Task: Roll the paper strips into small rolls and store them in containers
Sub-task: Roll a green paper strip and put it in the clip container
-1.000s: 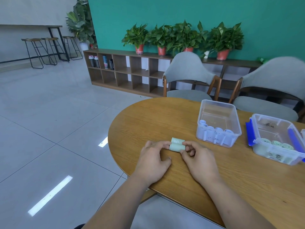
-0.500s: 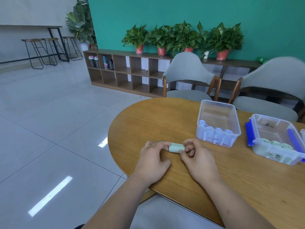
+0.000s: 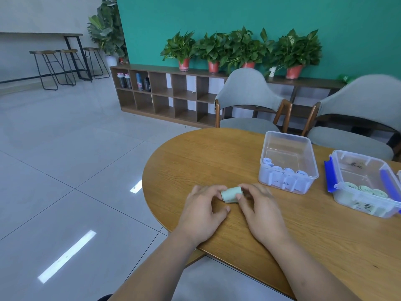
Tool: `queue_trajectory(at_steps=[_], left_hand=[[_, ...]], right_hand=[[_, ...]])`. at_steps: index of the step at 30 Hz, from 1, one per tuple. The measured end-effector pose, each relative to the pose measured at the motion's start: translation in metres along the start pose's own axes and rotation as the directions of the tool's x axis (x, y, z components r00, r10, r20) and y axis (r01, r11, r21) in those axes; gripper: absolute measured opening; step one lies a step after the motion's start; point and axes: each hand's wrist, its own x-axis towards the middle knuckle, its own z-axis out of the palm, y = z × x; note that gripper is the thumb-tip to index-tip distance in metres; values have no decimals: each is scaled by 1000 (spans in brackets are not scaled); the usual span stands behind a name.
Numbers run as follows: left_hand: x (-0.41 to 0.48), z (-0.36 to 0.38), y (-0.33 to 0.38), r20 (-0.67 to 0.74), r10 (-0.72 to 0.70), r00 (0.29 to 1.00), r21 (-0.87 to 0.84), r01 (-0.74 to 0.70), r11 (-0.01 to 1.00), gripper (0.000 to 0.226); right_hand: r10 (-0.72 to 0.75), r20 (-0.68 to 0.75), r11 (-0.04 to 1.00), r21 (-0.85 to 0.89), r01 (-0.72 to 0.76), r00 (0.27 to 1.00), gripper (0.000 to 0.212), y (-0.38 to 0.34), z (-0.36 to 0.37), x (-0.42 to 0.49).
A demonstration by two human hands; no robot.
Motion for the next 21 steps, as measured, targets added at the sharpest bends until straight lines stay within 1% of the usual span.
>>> queue_trajectory(at_steps=[2,4,6,8,10,12,14,17,21], left_hand=[[0,1,0,-14,-5,1000,-17,4,1000,37],[-1,2,0,-33,-12,999,-19,11,1000,29],[0,3,0,-50,12,999,27,-11,1000,26],[1,4,0,-63,46,997,89,-40,995,32],[4,4,-1,-57,40,998,101,-34,994,32],[4,4,-2,-50,29,998,100,-24,995,26],[3,4,-1,-56,21,998,57,-18,998,27],[1,0,4,-61,4,998,-102,-11,995,37],[-2,-2,4,-67,45,997,-129,-53,990,39]], right_hand=[[-23,17,998,63,22,1000,24,-3,-3,-1],[-57,28,995,78,54,998,26,-7,-5,-4],[-101,11,994,34,100,995,31,-11,-7,-7],[-122,-5,993,-4,122,993,37,-15,-8,-8],[-151,7,987,-49,151,988,36,-18,-7,-10],[-181,21,979,-86,182,983,35,-18,-4,-10],[-178,2,979,-100,177,984,34,-18,-3,-9],[-163,-13,977,-142,160,987,34,-18,-3,-9],[-175,-27,974,-154,168,984,30,-18,-2,-9]])
